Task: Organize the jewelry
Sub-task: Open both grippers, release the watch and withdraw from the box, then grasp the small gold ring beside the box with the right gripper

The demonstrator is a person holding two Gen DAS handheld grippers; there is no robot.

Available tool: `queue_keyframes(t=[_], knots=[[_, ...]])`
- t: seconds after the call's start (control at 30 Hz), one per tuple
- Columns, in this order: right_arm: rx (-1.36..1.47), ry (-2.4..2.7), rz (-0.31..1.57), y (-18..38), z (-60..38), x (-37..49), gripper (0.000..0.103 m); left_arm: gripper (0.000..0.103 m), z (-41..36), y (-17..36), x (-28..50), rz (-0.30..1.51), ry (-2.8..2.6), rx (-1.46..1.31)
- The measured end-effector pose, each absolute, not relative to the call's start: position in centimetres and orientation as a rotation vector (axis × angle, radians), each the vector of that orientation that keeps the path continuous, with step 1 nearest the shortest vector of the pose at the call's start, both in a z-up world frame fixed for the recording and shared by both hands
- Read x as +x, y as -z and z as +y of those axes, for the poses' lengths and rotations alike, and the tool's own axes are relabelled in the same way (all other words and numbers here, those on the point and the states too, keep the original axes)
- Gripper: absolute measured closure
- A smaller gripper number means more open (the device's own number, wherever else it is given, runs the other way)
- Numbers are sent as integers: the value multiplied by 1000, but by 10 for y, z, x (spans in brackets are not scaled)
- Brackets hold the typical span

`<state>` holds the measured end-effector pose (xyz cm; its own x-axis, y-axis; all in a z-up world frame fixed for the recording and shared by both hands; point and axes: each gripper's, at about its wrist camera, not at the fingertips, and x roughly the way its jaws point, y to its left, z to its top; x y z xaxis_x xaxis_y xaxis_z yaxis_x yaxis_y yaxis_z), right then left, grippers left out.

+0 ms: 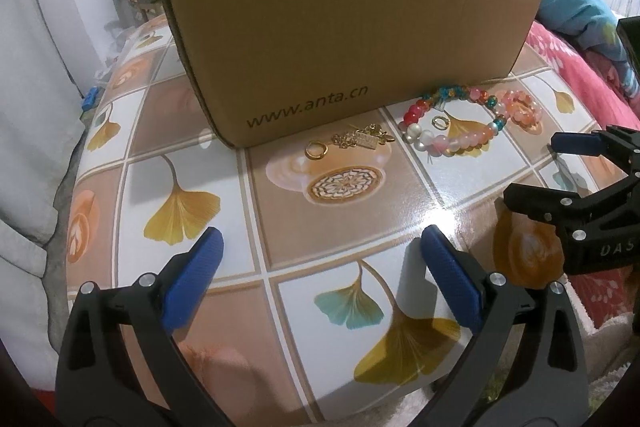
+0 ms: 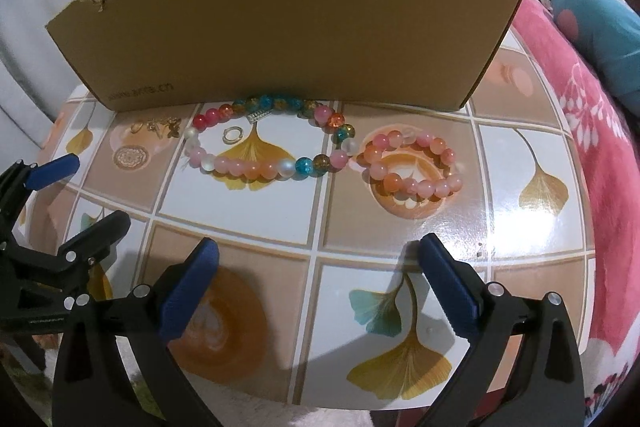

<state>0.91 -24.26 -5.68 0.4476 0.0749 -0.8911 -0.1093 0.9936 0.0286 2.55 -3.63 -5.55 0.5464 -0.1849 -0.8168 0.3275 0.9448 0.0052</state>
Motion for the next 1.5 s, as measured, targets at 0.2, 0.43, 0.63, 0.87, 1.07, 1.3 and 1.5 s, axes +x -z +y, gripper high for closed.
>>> queue_keyframes(t=[0.2, 0.43, 0.63, 0.87, 1.07, 1.3, 1.5], knots=[[7, -132, 1094, 48, -257, -2, 7, 7, -35, 56, 25, 927, 338, 177], [41, -287, 949, 18, -257, -7, 8, 8, -29, 50, 27, 901, 331, 182], [32, -346, 948, 21, -243, 7, 24, 30, -28, 32, 34, 803, 316, 198], [16, -409, 951, 24, -229, 13, 56, 60, -40, 35, 45, 799, 375, 241], [2, -431, 964, 29, -220, 15, 63, 74, -49, 43, 53, 828, 408, 289], [-39, -425, 961, 28, -216, 15, 64, 82, -49, 47, 59, 847, 411, 288], [-30, -429, 959, 27, -217, 13, 64, 85, -45, 46, 65, 870, 423, 249]])
